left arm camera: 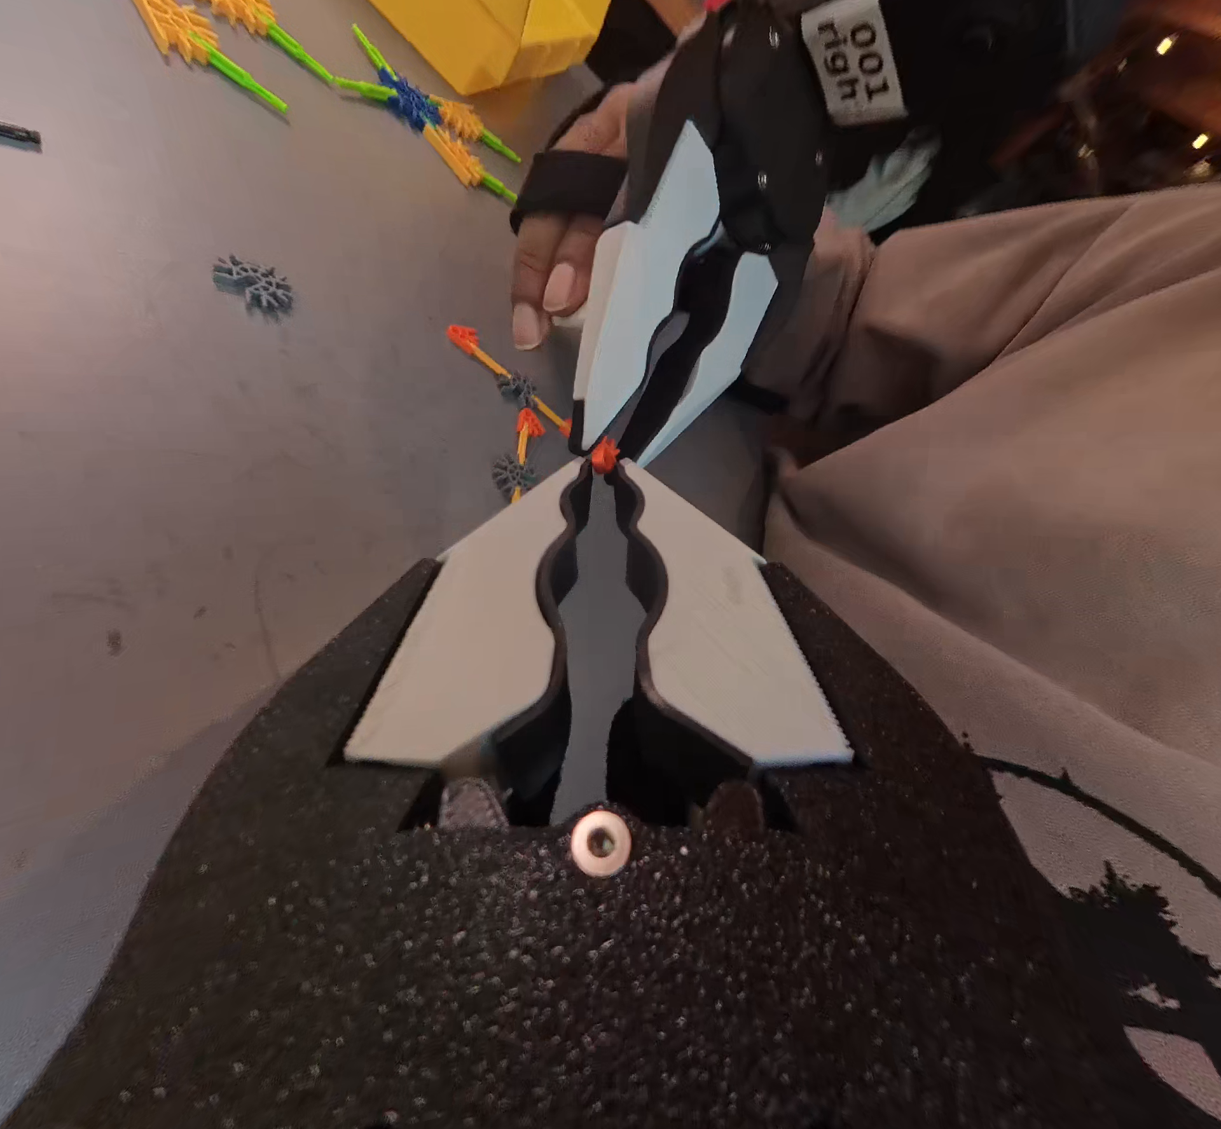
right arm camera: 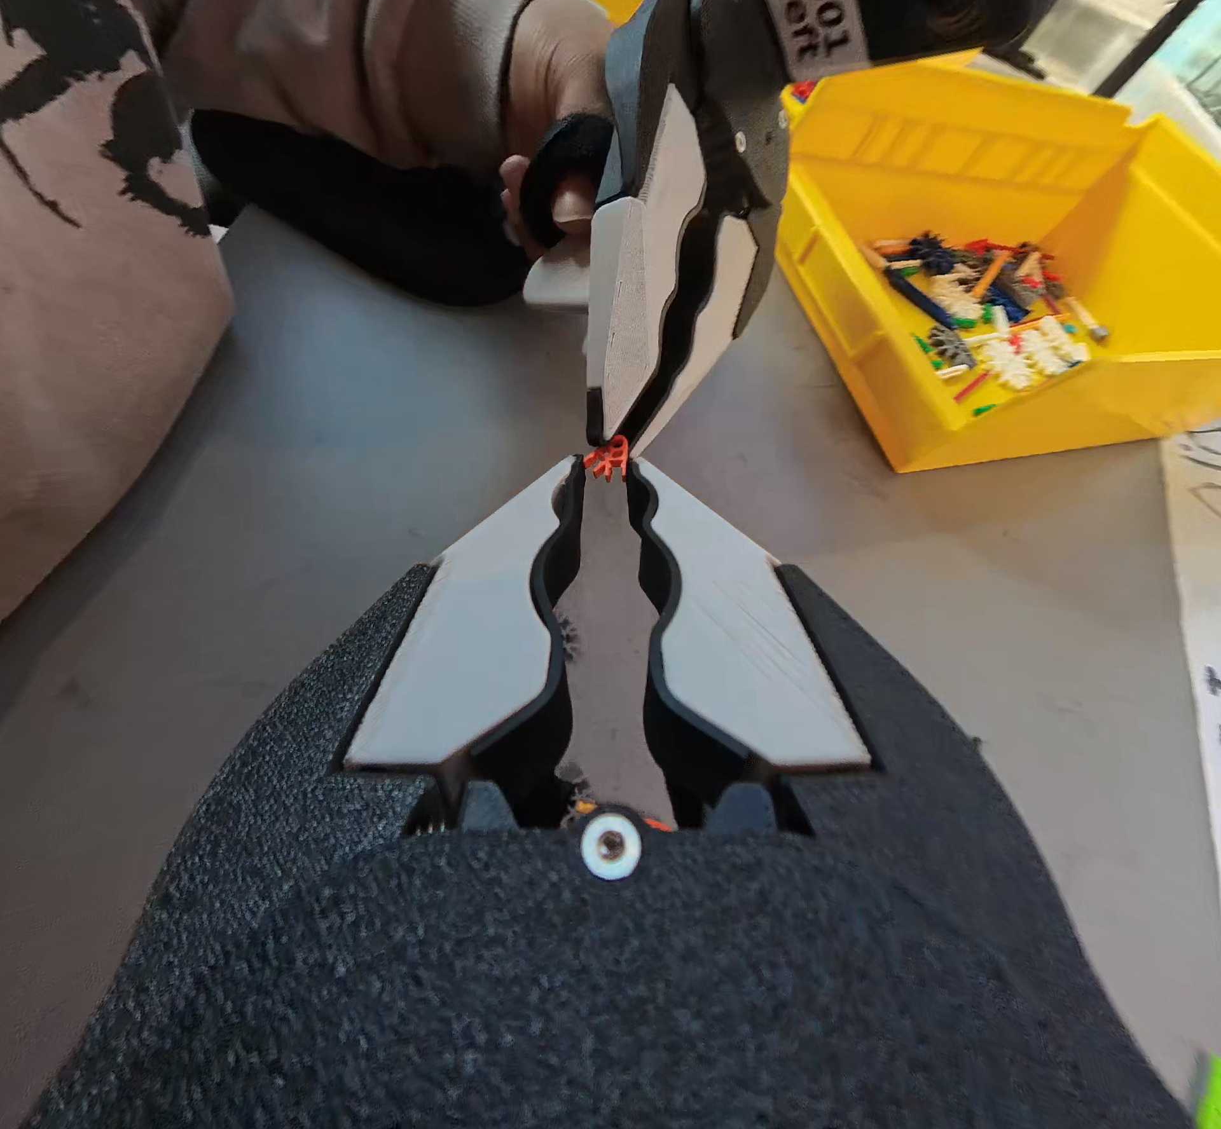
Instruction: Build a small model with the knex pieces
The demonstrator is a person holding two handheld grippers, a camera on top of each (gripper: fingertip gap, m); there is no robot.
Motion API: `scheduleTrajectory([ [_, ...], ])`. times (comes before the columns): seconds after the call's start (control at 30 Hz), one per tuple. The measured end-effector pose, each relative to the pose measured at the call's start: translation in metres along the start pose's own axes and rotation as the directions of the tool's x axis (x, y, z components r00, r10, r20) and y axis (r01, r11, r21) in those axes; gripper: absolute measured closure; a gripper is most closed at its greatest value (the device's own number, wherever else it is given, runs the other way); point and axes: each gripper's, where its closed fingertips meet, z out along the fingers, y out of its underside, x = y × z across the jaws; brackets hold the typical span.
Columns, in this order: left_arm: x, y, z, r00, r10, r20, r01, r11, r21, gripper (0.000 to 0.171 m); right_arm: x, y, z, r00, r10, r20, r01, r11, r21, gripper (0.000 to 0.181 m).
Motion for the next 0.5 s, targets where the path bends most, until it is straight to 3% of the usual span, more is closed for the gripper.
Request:
scheduleTrajectory([
  [0.1, -0.007, 0.023, 0.006, 0.980, 0.175, 0.090, -0.159, 0.973, -0.165, 0.166, -0.016, 0.018, 0.008, 0.990, 0.017, 0.143, -0.005, 0.996, -0.086, 0.171],
  [0.23, -0.022, 0.045, 0.011, 0.924, 0.342, 0.174, -0.275, 0.906, -0.322, 0.165, -0.029, 0.032, 0.018, 0.975, 0.041, 0.219, -0.007, 0.988, -0.154, 0.171],
  [0.5, -0.032, 0.055, 0.016, 0.858, 0.470, 0.209, -0.357, 0.837, -0.414, 0.164, -0.029, 0.046, 0.026, 0.974, 0.053, 0.218, -0.003, 0.974, -0.227, 0.171],
])
